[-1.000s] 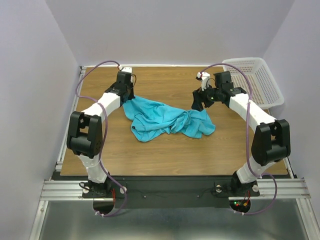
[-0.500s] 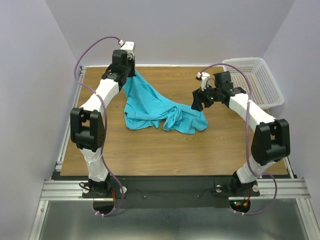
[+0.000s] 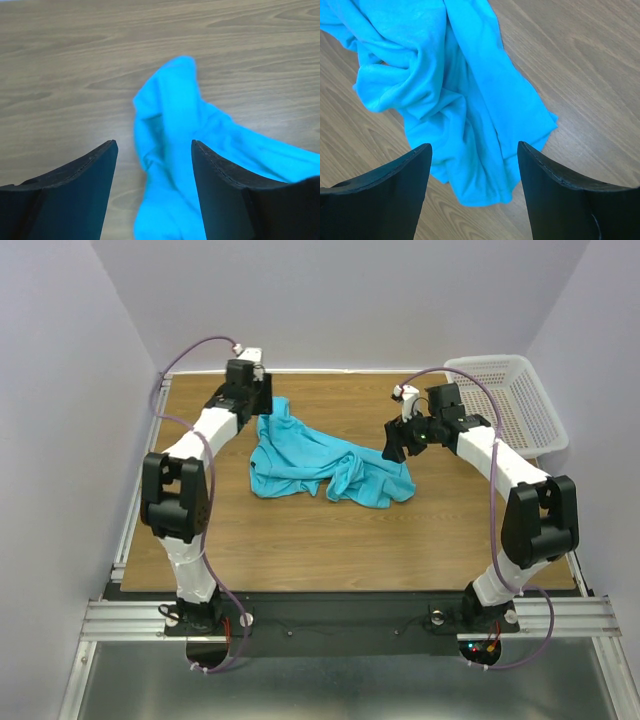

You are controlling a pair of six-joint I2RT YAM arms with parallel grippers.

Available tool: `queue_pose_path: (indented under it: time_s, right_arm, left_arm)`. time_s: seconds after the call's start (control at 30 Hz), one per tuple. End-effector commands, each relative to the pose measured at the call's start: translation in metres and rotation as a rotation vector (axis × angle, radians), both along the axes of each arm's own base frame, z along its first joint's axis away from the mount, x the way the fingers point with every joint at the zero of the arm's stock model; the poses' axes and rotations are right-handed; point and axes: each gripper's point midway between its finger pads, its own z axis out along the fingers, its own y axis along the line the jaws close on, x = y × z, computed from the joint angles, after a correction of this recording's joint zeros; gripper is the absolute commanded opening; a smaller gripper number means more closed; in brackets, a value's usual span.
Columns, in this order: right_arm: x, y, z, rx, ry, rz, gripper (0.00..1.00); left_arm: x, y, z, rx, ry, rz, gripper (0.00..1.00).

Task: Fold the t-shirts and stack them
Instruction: Flatten the tshirt out

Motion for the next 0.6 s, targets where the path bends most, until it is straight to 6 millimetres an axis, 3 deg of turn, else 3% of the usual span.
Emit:
queue_pose_path:
  time_s: [0.0,0.03,0.23,0.4,0.43,0.47,0.5,0.57]
  right_arm:
    - [0.009,0.006,0.01,0.016,-0.052,0.009,0.75]
    - [0.009,0.006,0.008,0.017,-0.047,0.009,0.75]
    - [0.01,0.008,0.004,0.02,-0.036,0.014,0.75]
    - [0.01,0.006,0.001,0.015,-0.03,0.011,0.75]
    - [0.011,0.006,0.0,0.012,-0.031,0.011,0.75]
    - [0.011,0.006,-0.001,0.011,-0.027,0.008,0.75]
    - [0.012,0.005,-0.002,0.004,-0.027,0.004,0.75]
    - [0.013,0.005,-0.003,0.002,-0.025,-0.001,0.75]
  left_arm:
    - [-0.009,0.031,0.041,-0.155,-0.101,0.021,0.71]
    - [-0.011,0.039,0.028,-0.178,-0.073,0.019,0.71]
    - [-0.001,0.027,-0.024,-0.35,0.057,-0.066,0.65]
    - [0.023,0.014,-0.031,-0.428,0.068,-0.123,0.63]
    - [0.026,0.012,-0.046,-0.437,0.101,-0.127,0.63]
    - [0.033,0.011,-0.04,-0.441,0.093,-0.134,0.62]
    - [0.033,0.012,-0.056,-0.44,0.132,-0.119,0.62]
    - [0.036,0.012,-0.064,-0.437,0.149,-0.112,0.62]
